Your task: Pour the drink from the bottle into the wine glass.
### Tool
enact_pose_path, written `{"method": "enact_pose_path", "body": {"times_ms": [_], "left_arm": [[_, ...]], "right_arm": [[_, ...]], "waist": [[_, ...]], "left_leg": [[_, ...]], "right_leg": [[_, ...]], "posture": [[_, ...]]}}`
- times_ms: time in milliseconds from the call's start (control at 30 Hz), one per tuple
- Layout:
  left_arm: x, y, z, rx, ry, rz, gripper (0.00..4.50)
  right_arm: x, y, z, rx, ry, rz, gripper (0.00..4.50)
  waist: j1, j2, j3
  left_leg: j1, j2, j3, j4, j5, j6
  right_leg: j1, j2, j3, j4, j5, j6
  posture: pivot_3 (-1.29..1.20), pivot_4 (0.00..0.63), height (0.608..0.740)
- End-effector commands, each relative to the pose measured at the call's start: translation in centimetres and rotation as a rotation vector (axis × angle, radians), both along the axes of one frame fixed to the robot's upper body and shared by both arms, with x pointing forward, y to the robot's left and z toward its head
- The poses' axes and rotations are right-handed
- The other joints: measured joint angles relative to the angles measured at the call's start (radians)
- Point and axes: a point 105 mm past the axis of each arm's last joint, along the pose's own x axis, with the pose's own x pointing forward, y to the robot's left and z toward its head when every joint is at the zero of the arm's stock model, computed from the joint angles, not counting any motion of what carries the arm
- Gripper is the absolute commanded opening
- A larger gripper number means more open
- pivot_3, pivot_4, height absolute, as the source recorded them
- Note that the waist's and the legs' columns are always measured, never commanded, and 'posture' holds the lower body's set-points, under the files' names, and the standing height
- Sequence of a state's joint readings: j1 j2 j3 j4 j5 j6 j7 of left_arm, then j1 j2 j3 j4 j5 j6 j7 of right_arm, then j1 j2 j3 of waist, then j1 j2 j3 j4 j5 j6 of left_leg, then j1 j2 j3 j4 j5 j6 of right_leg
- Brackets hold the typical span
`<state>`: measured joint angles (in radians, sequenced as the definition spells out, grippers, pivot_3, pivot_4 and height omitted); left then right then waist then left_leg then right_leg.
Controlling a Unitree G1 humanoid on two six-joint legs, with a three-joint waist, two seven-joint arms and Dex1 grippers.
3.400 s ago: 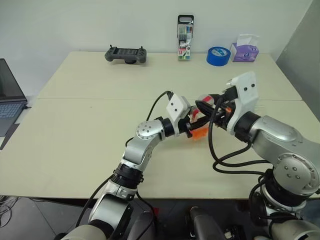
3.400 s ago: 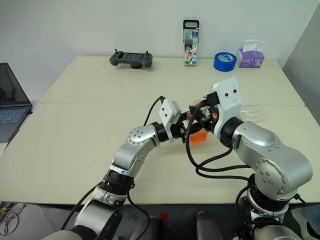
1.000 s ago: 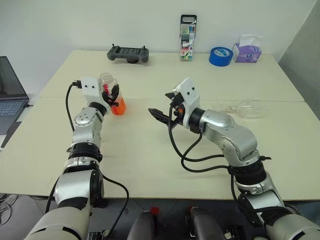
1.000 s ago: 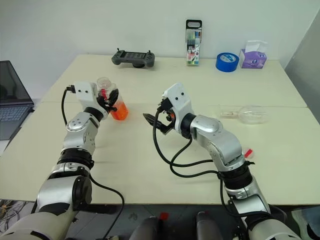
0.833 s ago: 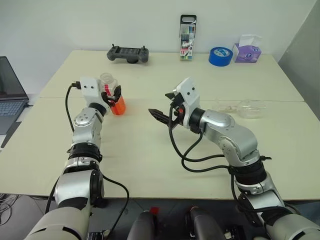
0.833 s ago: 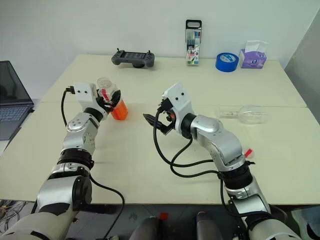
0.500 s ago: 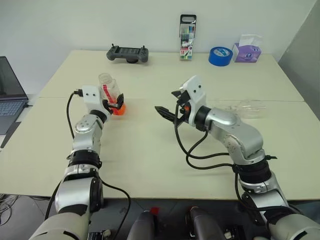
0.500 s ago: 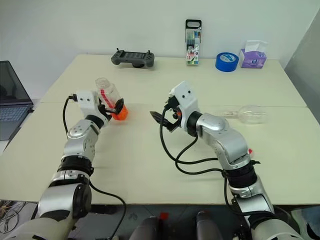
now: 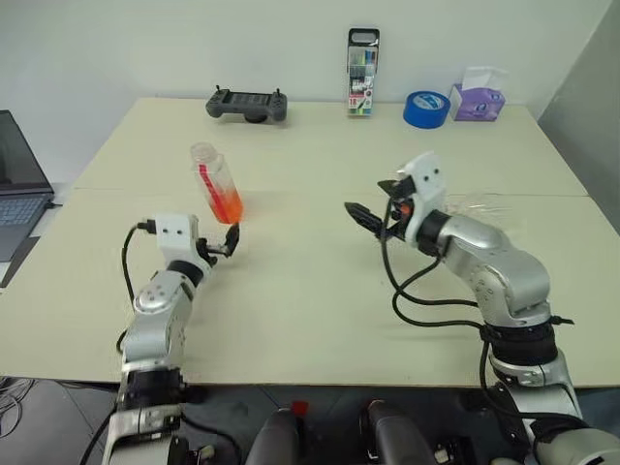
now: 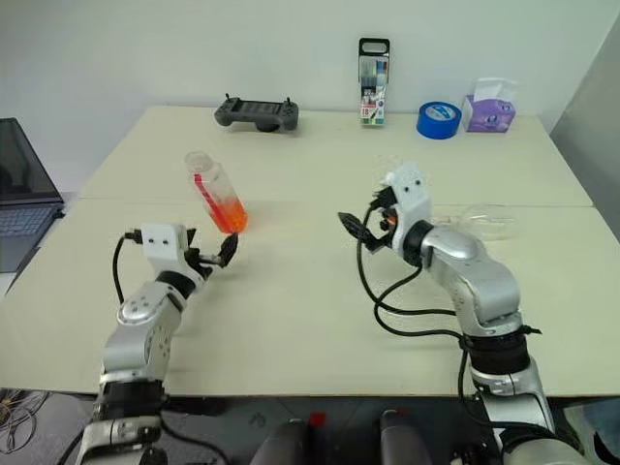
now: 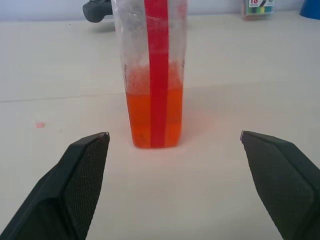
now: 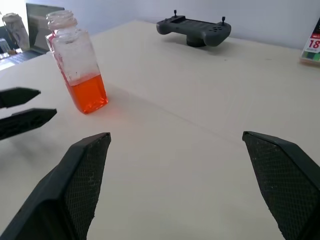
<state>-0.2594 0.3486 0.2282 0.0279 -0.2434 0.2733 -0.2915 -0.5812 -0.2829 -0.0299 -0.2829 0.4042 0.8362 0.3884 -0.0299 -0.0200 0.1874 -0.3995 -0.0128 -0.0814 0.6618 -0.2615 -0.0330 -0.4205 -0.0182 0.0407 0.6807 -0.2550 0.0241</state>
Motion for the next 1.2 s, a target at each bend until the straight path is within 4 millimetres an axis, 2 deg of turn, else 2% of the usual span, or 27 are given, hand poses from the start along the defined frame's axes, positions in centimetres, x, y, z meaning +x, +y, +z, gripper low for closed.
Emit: {"method": "enact_pose_path", "body": {"times_ms": [33, 133, 300, 467, 567, 733, 833, 967, 1133, 1200], "left_arm": [[-1.4, -4.1, 1.3, 0.001, -0.040, -0.133, 4.48], [-2.7, -8.3, 0.9, 0.001, -0.027, -0.288, 4.48], [-3.5, -13.4, 0.9, 0.052, -0.026, -0.492, 4.48], [-3.6, -16.5, 1.1, 0.054, 0.004, -0.616, 4.48], [-3.6, -17.9, 1.9, 0.052, -0.011, -0.674, 4.48], [-3.4, -18.6, 2.5, 0.049, -0.022, -0.699, 4.48], [-3.4, -18.7, 2.6, 0.051, -0.023, -0.704, 4.48], [-3.1, -18.4, 2.7, 0.049, -0.023, -0.691, 4.48], [-3.3, -18.9, 2.5, 0.041, -0.015, -0.704, 4.48], [-3.3, -19.1, 2.5, 0.041, -0.015, -0.712, 4.50]], "right_arm": [[-0.6, -2.9, 0.9, 0.183, 0.012, -0.099, 4.50], [-0.7, -5.6, -0.5, 0.409, 0.104, -0.229, 4.50], [-0.1, -7.8, -2.9, 0.772, 0.256, -0.384, 4.50], [1.4, -8.7, -3.2, 1.063, 0.350, -0.396, 4.50], [3.2, -10.4, -4.9, 1.164, 0.423, -0.511, 4.50], [5.1, -11.3, -6.5, 1.201, 0.490, -0.592, 4.50], [5.6, -12.4, -6.8, 1.223, 0.489, -0.639, 4.50], [6.1, -12.6, -7.2, 1.227, 0.499, -0.648, 4.50], [8.2, -12.6, -8.0, 1.269, 0.519, -0.659, 4.50], [8.9, -12.9, -9.0, 1.287, 0.539, -0.703, 4.13]], "waist": [[0.004, 0.000, 0.000], [0.004, 0.000, 0.000], [0.000, 0.001, -0.001], [-0.005, 0.001, 0.000], [-0.004, 0.001, 0.000], [-0.003, 0.002, -0.001], [-0.004, 0.002, -0.001], [-0.003, 0.002, -0.001], [-0.004, 0.002, -0.001], [-0.005, 0.002, -0.001]], "left_leg": [[0.000, 0.000, -0.001, 0.000, 0.000, 0.000], [0.001, 0.000, -0.001, 0.001, 0.000, 0.000], [0.003, 0.000, 0.002, -0.001, 0.000, 0.000], [0.003, 0.003, 0.005, -0.001, 0.000, 0.000], [0.003, 0.004, 0.007, -0.001, 0.000, 0.000], [0.003, 0.004, 0.008, -0.001, 0.000, 0.001], [0.003, 0.004, 0.009, -0.001, 0.000, 0.001], [0.003, 0.005, 0.009, -0.001, 0.000, 0.001], [0.004, 0.005, 0.011, -0.001, 0.000, 0.001], [0.004, 0.005, 0.011, -0.001, 0.000, 0.001]], "right_leg": [[0.001, 0.000, 0.000, 0.000, 0.000, 0.000], [0.002, 0.000, 0.000, 0.000, 0.000, 0.000], [0.003, 0.003, 0.000, 0.000, 0.000, 0.000], [0.002, 0.010, 0.001, 0.000, 0.000, 0.000], [0.002, 0.012, 0.001, 0.000, 0.000, 0.000], [0.002, 0.013, 0.002, 0.000, 0.000, 0.000], [0.002, 0.013, 0.003, 0.000, 0.000, 0.000], [0.002, 0.013, 0.003, 0.000, 0.000, 0.000], [0.002, 0.014, 0.004, 0.000, 0.000, 0.000], [0.002, 0.015, 0.004, 0.000, 0.000, 0.000]], "posture": [[0.00, 0.150, 0.740], [0.00, 0.150, 0.740], [0.00, 0.150, 0.740], [0.00, 0.150, 0.740], [0.00, 0.150, 0.740], [0.00, 0.150, 0.740], [0.00, 0.150, 0.740], [0.00, 0.150, 0.740], [0.00, 0.150, 0.740], [0.00, 0.150, 0.740]]}}
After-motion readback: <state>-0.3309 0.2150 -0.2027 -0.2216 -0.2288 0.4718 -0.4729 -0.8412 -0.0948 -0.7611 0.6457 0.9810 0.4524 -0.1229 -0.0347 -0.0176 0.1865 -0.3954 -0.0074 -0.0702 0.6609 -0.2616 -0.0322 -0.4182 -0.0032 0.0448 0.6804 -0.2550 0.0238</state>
